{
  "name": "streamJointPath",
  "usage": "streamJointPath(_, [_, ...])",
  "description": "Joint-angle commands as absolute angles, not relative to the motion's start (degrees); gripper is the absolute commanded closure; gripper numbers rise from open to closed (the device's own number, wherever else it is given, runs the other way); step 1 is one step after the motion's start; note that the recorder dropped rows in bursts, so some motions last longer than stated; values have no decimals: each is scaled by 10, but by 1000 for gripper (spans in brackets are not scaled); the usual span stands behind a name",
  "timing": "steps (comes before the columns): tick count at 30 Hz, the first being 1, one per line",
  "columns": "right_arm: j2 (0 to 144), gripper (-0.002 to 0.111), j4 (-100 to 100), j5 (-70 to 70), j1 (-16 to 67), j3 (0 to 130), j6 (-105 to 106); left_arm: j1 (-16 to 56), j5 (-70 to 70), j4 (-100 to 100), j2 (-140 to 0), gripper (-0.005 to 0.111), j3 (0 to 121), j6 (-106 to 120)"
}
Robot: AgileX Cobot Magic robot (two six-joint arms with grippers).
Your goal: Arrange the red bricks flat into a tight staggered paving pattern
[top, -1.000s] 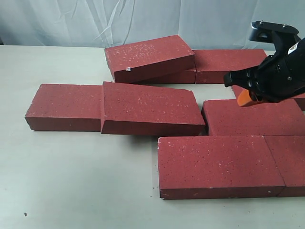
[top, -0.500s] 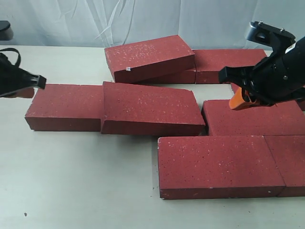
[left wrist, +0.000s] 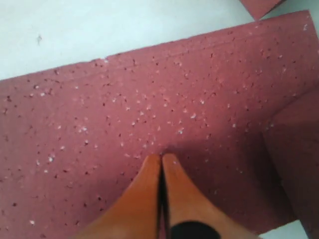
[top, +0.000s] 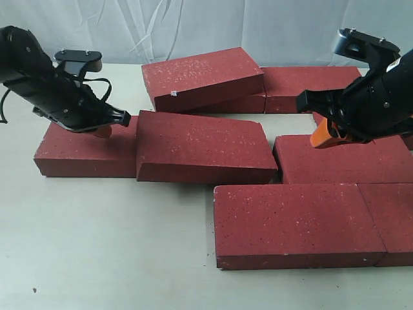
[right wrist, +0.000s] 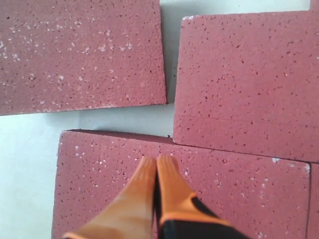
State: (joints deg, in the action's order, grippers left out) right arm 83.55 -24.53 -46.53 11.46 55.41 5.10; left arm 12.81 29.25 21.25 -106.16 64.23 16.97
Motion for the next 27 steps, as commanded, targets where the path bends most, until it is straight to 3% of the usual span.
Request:
streamJointPath(1, [829,109,-240,-460,111,551,59,132,303,199,-1088,107,646,171])
streamJointPath(10, [829,109,-240,-459,111,551,59,132,402,52,-1094,107,646,167])
streamJointPath(27, [829,109,-239,-459,111,551,59,132,564,-37,-1094,107,646,150])
